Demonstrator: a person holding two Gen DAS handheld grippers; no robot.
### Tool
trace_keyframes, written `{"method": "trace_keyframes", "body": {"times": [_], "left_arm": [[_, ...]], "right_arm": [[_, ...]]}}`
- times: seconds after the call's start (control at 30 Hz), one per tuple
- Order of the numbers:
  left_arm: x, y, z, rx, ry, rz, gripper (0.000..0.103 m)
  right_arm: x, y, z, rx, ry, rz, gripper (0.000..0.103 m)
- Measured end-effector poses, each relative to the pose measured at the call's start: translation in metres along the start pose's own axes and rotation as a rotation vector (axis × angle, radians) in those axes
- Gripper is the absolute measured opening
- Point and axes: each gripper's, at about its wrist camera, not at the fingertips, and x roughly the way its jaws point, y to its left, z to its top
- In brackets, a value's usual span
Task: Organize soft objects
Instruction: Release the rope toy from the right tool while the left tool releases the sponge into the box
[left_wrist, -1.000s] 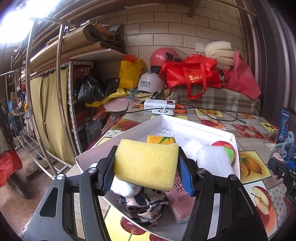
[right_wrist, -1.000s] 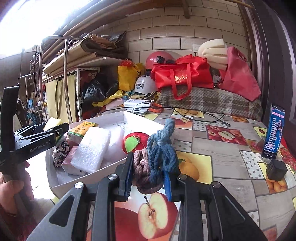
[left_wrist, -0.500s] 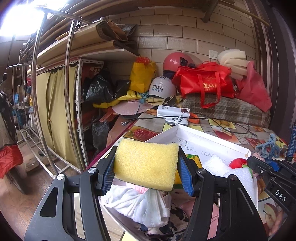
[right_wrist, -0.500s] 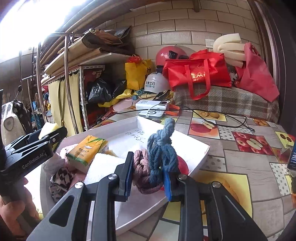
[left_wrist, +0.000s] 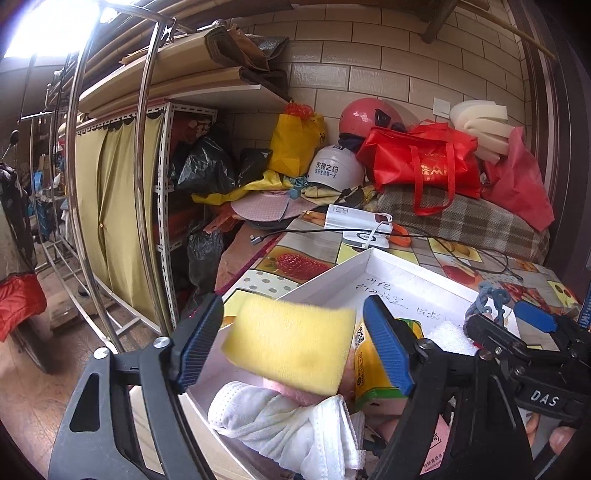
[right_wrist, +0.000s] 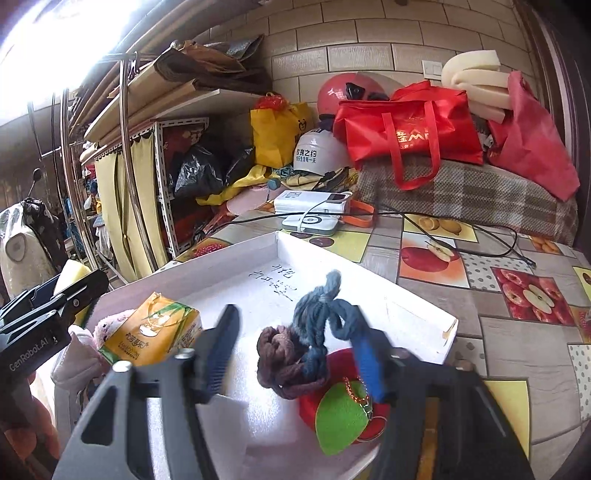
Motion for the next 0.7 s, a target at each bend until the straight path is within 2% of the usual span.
{"method": "trace_keyframes", "body": {"times": [0.03,0.07,0.3,0.5,0.7], "left_arm": [[0.000,0.001,0.000,-0.007,-0.002,0.012,0.101],[0.000,0.002,0.000,-0.014,-0.003,0.018,0.103],[0.001,0.004,0.000,-0.019,-0.001,0.018,0.103],[-0.003,-0.001,-0.001,0.004,-0.022,0.022,0.103],[-0.010,-0.002,-0.003,0.005,-0.049,0.030,0.103]], "right_arm": [[-0.003,0.001,0.000,-0.006,-0.014,-0.005,0.103],[-0.004,0.003,0.000,-0.013,-0.023,-0.009,0.103],[-0.007,0.005,0.002,-0.036,-0.051,-0.023,0.103],[-0.012,0.008,0.002,-0.051,-0.091,-0.034,0.103],[-0.018,0.007,0.000,-0.036,-0.094,-0.039,0.103]]}}
